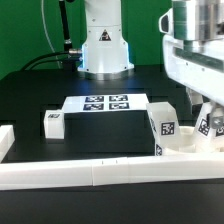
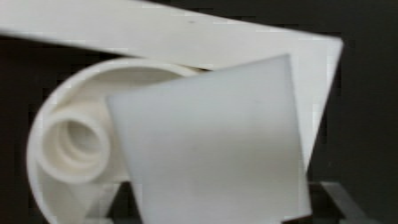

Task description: Assemble stool

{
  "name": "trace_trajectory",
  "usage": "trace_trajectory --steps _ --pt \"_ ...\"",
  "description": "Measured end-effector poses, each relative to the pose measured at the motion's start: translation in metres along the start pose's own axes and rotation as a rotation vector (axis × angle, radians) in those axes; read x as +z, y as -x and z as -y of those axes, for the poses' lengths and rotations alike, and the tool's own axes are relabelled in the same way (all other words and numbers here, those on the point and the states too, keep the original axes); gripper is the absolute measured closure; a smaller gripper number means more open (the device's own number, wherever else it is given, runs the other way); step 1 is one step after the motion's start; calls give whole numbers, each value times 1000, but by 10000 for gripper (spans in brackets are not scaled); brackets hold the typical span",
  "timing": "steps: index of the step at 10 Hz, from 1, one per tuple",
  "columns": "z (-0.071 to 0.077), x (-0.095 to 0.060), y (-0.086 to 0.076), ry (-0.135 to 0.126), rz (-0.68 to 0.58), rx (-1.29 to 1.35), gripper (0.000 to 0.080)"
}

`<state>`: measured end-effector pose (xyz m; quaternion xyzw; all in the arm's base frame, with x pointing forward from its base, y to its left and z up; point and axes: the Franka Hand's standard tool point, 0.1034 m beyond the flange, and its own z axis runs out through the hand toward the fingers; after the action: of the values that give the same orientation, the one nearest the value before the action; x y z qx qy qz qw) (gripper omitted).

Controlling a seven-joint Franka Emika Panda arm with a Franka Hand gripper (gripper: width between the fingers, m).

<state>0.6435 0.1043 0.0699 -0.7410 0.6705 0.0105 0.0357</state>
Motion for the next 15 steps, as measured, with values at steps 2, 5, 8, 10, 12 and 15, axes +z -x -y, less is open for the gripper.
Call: trace_trajectory --steps 2,5,8,10,12,15 --pt "-2 0 0 -25 18 235 458" --pt "0 0 5 -56 34 562 458" --pt "1 -1 11 -63 27 467 457" --pt "6 -18 18 -77 37 220 180" --pt "14 -32 19 -89 31 -114 159" --pt "12 -34 25 -109 3 -370 150"
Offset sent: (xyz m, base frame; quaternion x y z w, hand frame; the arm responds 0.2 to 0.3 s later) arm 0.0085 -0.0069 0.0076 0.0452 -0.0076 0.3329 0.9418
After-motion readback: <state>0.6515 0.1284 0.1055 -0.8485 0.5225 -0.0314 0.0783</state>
